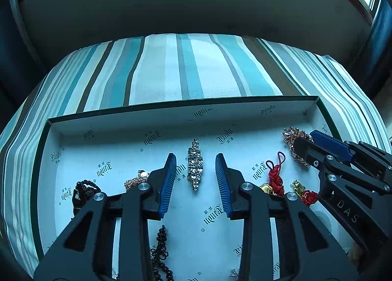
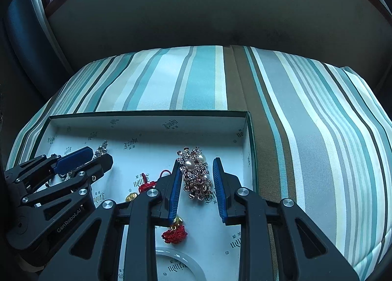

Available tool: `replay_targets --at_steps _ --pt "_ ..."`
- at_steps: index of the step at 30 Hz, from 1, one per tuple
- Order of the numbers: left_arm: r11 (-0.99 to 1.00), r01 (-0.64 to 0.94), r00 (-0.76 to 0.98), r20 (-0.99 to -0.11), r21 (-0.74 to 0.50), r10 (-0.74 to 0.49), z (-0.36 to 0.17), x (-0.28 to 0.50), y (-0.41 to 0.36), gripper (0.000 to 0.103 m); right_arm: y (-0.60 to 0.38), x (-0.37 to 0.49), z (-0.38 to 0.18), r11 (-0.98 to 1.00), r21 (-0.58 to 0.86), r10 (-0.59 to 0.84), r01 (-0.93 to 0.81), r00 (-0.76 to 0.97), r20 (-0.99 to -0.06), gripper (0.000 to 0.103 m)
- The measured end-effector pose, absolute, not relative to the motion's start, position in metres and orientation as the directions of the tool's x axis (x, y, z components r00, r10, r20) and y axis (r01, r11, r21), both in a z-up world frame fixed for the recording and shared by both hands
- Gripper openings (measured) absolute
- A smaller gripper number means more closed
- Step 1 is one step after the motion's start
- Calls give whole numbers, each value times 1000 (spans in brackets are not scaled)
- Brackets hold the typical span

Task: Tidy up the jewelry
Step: 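Open both tools to release the brooches in the box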

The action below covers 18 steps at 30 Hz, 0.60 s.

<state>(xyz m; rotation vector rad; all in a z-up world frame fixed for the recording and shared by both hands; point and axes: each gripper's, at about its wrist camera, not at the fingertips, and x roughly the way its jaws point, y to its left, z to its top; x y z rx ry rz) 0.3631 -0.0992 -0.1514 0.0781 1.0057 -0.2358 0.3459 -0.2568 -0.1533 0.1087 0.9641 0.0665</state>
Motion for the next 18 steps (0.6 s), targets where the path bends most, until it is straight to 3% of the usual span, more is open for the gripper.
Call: replay_targets --at_steps 5,8,18 --pt "973 227 523 -838 -43 -159 -149 361 -98 45 -255 347 -152 992 125 111 -14 568 -816 28" --pt "972 230 528 -834 -42 -161 -147 360 -98 49 -256 344 -147 993 120 105 -12 583 -806 48" --pt "976 214 559 -815 -38 -154 -140 355 -94 70 -256 336 -136 992 128 104 -4 607 -788 50"
